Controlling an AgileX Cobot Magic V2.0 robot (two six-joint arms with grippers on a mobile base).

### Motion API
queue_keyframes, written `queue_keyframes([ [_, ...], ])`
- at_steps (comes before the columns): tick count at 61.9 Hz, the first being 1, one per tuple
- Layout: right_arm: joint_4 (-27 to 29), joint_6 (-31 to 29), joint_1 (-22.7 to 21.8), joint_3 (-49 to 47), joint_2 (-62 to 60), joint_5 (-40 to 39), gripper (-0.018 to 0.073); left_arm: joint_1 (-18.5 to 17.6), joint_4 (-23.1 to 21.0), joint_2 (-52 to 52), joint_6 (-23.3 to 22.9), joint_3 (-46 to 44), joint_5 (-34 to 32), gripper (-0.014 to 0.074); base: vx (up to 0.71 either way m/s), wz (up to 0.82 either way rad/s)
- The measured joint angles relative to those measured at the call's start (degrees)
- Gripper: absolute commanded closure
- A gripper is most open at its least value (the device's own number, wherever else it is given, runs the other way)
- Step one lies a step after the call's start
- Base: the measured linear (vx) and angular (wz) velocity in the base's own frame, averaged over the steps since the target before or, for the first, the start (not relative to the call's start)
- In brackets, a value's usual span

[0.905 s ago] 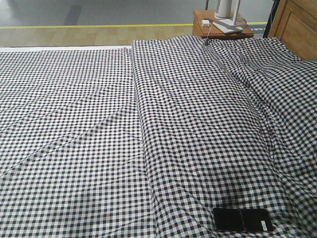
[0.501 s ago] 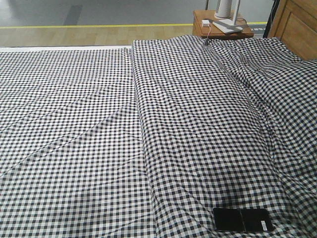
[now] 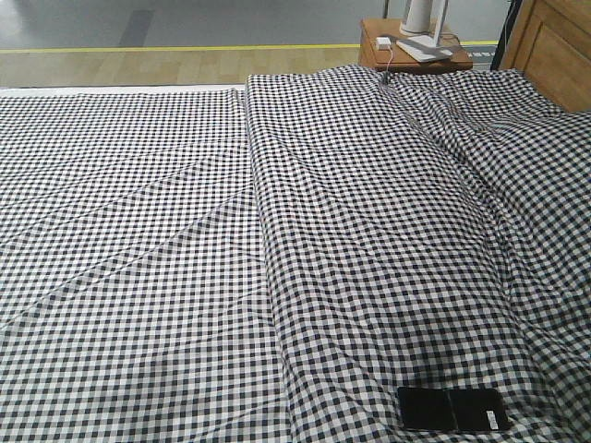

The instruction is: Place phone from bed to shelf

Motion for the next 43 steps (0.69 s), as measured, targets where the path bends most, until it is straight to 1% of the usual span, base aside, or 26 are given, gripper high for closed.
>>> queue_keyframes([
  [43, 0.00, -0.65, 0.00, 0.00, 0.00, -0.15, 0.0568, 0.00, 0.00, 0.00, 0.00, 0.00, 0.00, 0.0596, 0.00, 0.00],
])
